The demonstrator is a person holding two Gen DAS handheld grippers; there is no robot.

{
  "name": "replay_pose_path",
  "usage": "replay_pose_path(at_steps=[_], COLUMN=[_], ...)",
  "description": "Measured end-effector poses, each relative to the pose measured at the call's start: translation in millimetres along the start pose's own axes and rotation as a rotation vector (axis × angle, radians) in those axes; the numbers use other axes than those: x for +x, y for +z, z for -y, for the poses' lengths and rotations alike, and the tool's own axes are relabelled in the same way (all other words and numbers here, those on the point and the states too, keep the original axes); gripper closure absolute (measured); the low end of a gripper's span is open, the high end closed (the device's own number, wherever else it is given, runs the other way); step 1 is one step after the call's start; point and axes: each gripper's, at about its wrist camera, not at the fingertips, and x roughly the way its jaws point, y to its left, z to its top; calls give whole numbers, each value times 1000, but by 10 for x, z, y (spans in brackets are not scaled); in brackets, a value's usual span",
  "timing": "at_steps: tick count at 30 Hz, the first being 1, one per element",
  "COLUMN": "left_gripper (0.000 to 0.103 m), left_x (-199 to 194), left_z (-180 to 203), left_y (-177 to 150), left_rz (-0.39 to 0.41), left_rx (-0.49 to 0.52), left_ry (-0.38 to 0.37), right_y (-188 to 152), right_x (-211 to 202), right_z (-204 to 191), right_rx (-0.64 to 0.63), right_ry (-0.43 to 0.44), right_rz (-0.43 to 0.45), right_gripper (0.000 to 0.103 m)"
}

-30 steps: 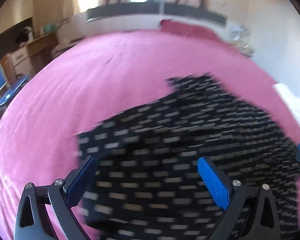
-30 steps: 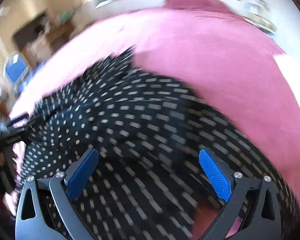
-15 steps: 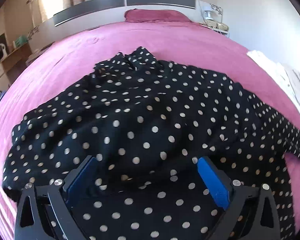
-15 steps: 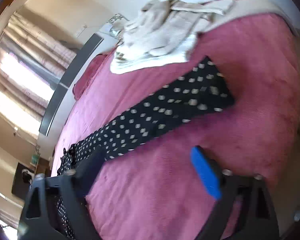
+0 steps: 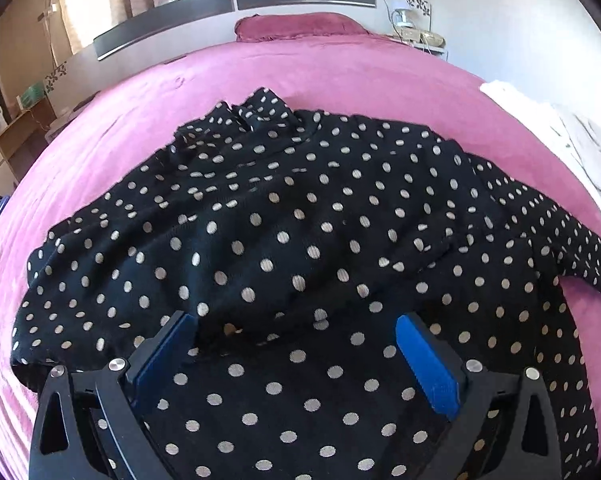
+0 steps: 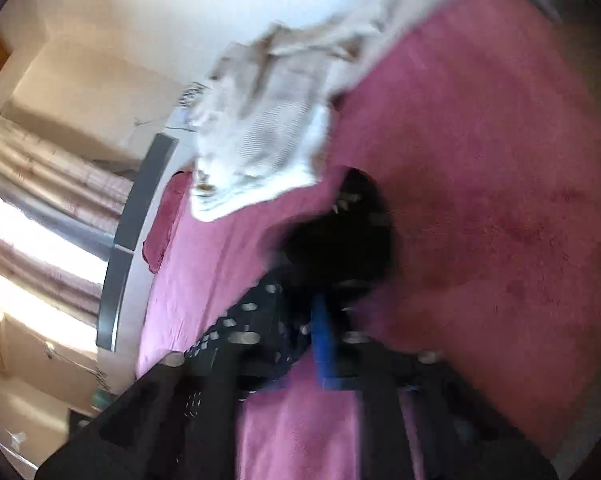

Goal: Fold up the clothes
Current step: 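Grasp the other sleeve end beside the beige sweater with the right gripper, then lay the held sleeve over the dress body and open the right gripper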

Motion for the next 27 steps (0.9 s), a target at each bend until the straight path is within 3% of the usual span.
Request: replay_pose_path(at_steps=[2,6,10,12,15,22,27], left_gripper=[0,0,0,0,0,0,0], left_x=[-27,-50,174,68,-165,-556,-623], left_z=[-33,-268,-454,-483,-715,-1388,-1806], left_y=[10,-9,-46,-3,41,-38,-194], left_rz=[8,20,-94,-67,1,99,115], left_rx=[-6,-53,-26,7,-77,-230,-301], left_ry=[-4,20,29,24,-19,-42,1], right_y=[-4,-35,-210,-336,-583,-2228,-3602], right_x=[-25,-159,-43,76,291,1018,1447], right_z=[-57,-513,-1236,-1635,-2253,-3700,-4143], right_rx=[-32,-213,-438,-559,-746,-1216,-1367], right_ry=[3,38,99,132,187,370,463], right_rz=[5,21,-6,-34,-85,-302,-504], right_gripper=[97,97,97,97,97,97,97])
